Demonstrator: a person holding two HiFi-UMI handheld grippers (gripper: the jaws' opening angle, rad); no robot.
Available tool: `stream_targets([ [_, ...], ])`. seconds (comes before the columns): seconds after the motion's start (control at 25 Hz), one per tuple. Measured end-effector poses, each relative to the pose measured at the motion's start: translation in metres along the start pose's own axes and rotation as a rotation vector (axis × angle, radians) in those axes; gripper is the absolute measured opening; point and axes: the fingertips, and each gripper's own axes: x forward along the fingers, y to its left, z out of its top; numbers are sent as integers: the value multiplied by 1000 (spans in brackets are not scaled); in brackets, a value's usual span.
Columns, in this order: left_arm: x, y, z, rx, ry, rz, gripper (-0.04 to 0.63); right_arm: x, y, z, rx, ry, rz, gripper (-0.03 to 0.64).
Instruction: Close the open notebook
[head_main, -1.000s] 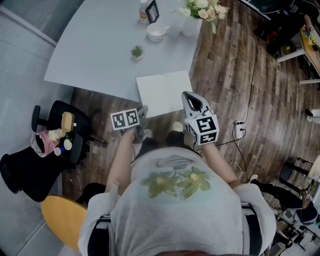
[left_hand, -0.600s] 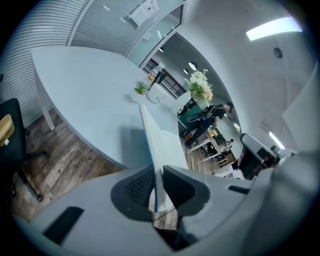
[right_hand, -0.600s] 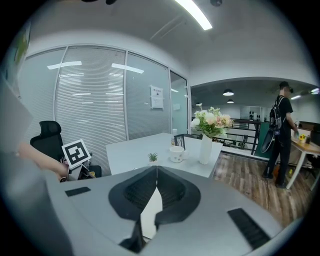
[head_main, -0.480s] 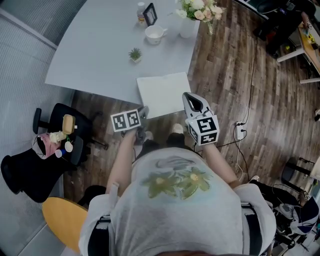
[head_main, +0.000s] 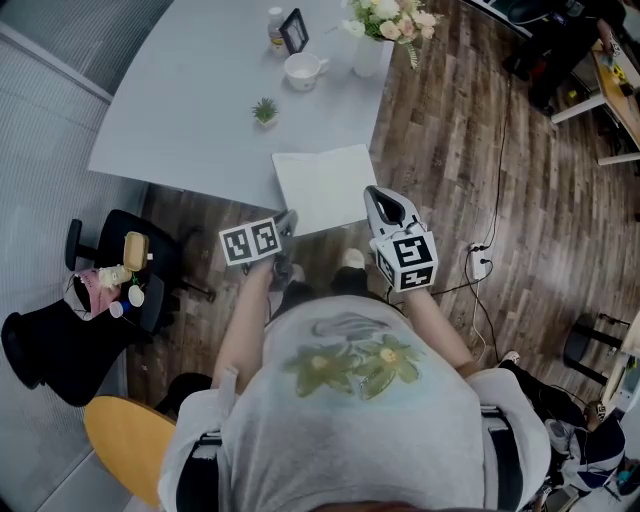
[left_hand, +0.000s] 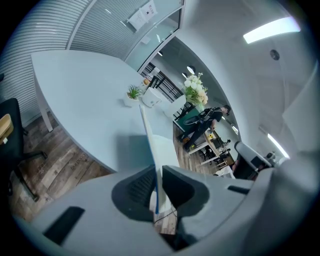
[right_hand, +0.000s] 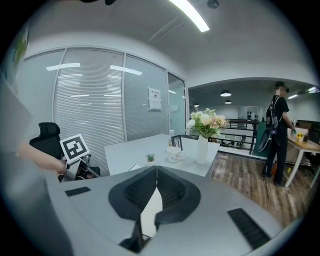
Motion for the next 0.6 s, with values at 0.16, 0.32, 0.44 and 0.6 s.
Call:
stream_targets([
  [0.16,1,-7,2,7,-11,-6,48,-4,-5,-2,4,2,-5,18],
  [0.32,3,-16,4,14,-19,-13,48,-7,-10,-6,15,5,-4,18],
  [0.44,4,-20,4,21,-26,-9,46,-8,-12,-8,18,3,0,18],
  [0.6,6,-25,5,25,-34,-1,46,-9,-15,-10,26,4,10,18],
])
